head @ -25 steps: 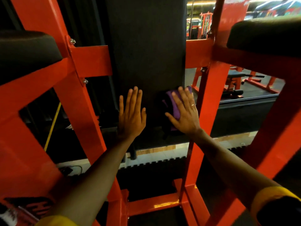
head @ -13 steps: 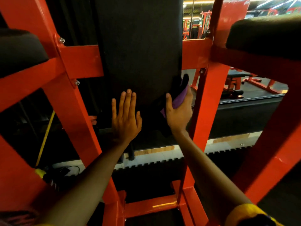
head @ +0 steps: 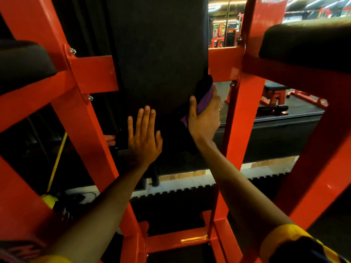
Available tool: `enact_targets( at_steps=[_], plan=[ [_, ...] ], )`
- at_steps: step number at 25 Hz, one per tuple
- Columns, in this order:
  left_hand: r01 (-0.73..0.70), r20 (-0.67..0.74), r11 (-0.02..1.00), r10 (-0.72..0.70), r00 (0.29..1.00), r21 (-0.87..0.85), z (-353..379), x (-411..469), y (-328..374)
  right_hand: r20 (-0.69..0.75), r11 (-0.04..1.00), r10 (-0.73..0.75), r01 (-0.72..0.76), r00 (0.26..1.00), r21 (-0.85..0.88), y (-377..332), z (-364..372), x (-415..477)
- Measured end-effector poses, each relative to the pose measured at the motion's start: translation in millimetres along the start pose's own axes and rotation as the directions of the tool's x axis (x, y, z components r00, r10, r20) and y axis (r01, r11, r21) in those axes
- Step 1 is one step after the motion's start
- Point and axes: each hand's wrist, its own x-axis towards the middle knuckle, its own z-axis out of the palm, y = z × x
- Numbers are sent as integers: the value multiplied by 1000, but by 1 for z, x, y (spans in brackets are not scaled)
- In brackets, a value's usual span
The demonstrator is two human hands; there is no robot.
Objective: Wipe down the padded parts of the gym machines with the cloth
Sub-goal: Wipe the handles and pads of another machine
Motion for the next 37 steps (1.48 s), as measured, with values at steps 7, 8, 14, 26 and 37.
enact_targets(
  at_steps=[7,8,14,26,37],
  plan=[
    [28,63,999,-29,998,24,-5,1,3,66,982,165,-170,984,82,42,-4,-78],
    [36,83,999,-37,996,24,-6,1,4,111,971,199,-212,974,114,47,-8,-88],
    [105,196,992,-91,976,-65,-25,3,11,365,894,337,-417,868,166,77,-34,-135],
    [228,202,974,-225,953,8,-187,-30,6,483,967,57,-168,874,190,-36,-55,-160],
    [89,1,986,-90,996,138,-393,18,25,392,855,-327,92,860,511,-213,-99,-188]
  ],
)
